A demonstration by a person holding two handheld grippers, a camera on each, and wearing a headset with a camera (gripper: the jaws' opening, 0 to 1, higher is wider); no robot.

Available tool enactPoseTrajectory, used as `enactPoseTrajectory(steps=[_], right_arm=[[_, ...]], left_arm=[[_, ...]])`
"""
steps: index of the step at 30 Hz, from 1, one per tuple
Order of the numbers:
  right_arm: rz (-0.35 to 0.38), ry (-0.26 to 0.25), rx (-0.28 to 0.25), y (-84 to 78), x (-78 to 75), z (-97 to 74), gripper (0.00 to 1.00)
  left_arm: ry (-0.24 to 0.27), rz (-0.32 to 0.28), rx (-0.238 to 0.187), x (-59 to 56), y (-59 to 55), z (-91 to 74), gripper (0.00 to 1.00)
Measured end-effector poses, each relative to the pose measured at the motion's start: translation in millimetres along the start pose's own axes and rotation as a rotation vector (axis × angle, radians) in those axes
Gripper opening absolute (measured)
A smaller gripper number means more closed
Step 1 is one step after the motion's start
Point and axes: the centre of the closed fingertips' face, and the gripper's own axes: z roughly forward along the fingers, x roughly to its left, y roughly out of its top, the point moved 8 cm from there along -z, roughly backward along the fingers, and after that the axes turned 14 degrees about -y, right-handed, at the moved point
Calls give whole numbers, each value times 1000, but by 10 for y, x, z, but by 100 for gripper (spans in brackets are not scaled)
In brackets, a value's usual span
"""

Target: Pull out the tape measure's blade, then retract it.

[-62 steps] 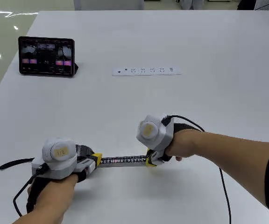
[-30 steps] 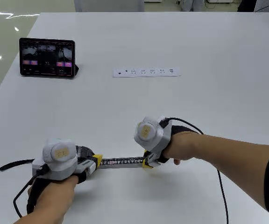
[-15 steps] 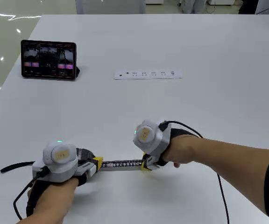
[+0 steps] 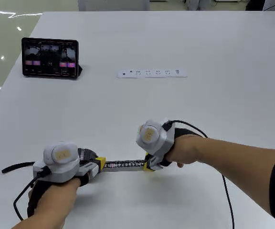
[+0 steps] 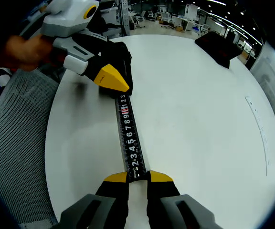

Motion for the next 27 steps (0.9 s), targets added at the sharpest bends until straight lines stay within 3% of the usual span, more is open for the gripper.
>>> enactPoseTrajectory(steps=[8,27], right_arm=[[2,17,-32,-20,-11,-3,11],[7,24,-38,38,-7,19,11]], left_arm=[[-23,-12,-5,14,3,-20,65],[-29,-19,-2,15,9,-22,65]])
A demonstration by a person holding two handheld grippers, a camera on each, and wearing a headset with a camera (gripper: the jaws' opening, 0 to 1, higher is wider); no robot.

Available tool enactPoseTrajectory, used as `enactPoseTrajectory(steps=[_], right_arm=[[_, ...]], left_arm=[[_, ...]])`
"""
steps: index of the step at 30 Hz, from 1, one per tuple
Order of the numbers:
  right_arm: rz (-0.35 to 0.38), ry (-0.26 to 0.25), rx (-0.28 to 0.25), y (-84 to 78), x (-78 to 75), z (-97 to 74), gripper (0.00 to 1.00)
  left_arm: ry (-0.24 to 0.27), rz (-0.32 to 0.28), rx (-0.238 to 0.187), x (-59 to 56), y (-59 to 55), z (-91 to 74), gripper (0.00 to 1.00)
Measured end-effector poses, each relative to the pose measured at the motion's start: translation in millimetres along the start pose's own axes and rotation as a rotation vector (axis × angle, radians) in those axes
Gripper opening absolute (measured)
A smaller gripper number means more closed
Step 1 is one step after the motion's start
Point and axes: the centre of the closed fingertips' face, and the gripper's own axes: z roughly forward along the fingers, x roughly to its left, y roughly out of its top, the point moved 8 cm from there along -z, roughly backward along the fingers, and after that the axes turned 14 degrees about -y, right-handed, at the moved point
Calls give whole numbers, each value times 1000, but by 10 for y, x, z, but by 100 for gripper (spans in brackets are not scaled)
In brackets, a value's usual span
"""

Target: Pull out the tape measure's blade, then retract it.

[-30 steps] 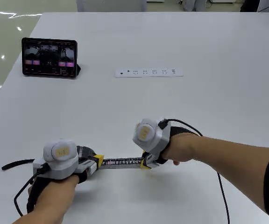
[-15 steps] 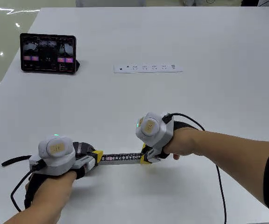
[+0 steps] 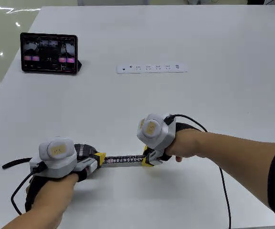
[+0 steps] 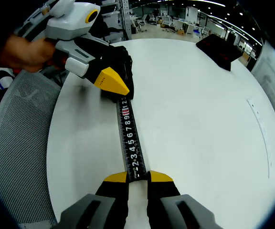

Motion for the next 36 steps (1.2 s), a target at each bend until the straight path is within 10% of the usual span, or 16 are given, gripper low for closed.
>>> enactPoseTrajectory(steps=[36], right_arm=[[16,4,0,123,47,56,11]], left_arm=[[-5,0,9,-2,-6,0,65]])
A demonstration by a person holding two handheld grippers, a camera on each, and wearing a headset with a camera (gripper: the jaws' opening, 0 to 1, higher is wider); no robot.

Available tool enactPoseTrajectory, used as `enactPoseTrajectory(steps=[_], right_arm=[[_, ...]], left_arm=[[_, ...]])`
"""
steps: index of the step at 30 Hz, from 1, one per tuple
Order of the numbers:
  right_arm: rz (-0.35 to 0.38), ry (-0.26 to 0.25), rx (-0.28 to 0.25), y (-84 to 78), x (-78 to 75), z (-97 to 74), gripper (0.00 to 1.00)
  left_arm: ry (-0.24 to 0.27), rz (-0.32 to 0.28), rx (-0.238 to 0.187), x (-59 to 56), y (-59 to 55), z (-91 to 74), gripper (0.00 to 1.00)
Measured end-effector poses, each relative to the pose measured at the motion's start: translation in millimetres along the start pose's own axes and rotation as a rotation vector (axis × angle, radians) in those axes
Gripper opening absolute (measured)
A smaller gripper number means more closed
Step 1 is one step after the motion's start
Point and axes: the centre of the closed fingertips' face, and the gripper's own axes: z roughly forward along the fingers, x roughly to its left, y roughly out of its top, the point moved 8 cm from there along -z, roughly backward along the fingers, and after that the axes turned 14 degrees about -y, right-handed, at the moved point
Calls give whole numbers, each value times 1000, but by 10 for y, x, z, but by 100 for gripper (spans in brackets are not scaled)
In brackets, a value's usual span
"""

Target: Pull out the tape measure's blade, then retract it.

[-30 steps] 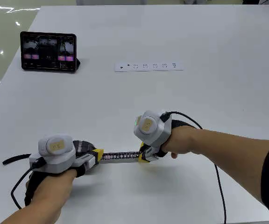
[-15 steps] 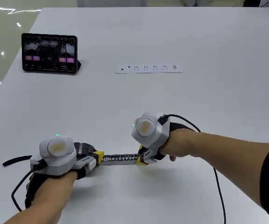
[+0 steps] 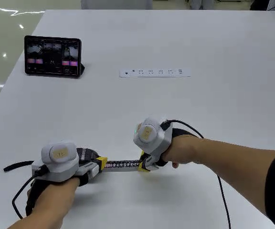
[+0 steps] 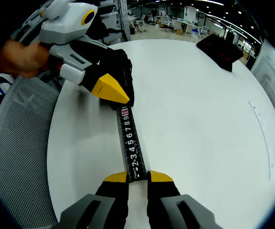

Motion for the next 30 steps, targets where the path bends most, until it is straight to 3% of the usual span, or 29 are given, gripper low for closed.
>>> enactPoseTrajectory(steps=[30], right_arm=[[2,3,-11,104,31,56,10]], left_arm=[[-3,-5,2,7,3,6,65]])
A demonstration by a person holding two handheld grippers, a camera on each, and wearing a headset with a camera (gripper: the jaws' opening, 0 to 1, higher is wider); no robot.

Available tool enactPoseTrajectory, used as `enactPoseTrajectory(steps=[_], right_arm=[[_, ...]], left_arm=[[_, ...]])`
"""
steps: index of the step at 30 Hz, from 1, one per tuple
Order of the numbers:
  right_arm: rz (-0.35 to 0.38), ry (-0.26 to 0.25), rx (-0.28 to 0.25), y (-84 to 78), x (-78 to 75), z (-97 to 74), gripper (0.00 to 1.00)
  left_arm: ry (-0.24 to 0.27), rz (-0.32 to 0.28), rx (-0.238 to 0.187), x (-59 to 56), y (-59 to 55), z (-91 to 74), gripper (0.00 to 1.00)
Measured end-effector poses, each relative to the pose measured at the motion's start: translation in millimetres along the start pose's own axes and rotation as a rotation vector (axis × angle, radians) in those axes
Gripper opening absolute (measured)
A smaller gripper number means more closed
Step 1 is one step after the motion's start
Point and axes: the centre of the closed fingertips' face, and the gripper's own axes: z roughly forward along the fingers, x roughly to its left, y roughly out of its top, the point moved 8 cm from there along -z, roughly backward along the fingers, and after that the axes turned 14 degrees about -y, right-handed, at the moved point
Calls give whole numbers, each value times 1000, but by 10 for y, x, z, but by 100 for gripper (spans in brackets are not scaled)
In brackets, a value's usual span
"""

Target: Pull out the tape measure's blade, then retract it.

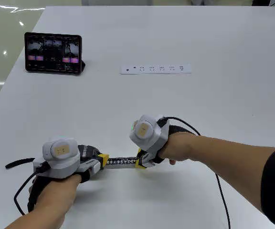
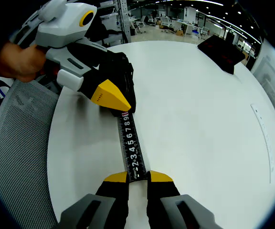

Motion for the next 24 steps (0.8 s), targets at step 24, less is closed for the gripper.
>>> enactPoseTrajectory(steps=[24], right_arm=[[-6,2,-4,128,33,53,10]], left_arm=[[-4,-3,2,-5,8,-2,65]])
